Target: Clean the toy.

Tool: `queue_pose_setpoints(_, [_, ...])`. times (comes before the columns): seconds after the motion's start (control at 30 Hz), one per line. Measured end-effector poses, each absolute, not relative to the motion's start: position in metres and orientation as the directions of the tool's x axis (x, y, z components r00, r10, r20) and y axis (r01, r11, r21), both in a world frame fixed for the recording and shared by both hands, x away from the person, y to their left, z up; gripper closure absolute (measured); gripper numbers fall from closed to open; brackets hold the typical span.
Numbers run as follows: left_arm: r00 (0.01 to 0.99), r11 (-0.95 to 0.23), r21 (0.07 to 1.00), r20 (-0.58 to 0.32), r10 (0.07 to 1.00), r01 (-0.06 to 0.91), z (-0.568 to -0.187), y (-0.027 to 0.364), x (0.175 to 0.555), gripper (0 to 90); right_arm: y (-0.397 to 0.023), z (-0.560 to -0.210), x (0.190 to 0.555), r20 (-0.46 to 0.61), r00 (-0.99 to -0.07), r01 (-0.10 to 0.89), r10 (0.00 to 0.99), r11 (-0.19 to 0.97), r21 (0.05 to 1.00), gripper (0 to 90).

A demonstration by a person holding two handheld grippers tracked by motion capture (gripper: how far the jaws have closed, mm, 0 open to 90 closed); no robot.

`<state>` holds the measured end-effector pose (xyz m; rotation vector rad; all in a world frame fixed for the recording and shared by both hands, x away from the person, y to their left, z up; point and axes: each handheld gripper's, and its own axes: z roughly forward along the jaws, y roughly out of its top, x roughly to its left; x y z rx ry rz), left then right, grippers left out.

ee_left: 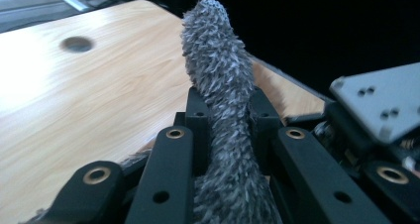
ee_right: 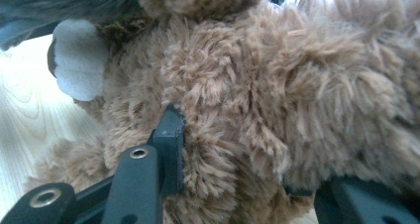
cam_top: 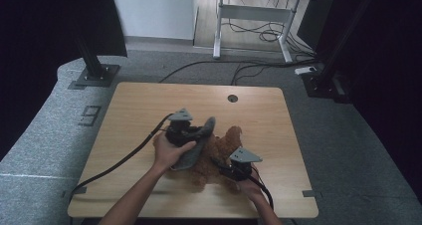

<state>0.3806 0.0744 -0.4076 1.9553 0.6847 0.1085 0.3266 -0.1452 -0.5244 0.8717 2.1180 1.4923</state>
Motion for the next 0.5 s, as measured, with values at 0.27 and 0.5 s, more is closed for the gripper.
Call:
queue_pose_setpoints(0.27, [0.841, -0.399, 0.798, -0.232, 0.488, 0.452, -0.423, 0.03, 0.394, 76.1, -0.145, -0.526, 0.325, 0.017, -0.722, 0.249, 0.692, 0.237, 0.939, 53.4])
queue_pose_setpoints(0.5, [0.868, -0.436, 0.8, -0.2, 0.454, 0.412, -0.429, 0.01, 0.383, 76.2, -0.145, -0.527, 0.325, 0.019, -0.724, 0.252, 0.69, 0.239, 0.938, 53.5])
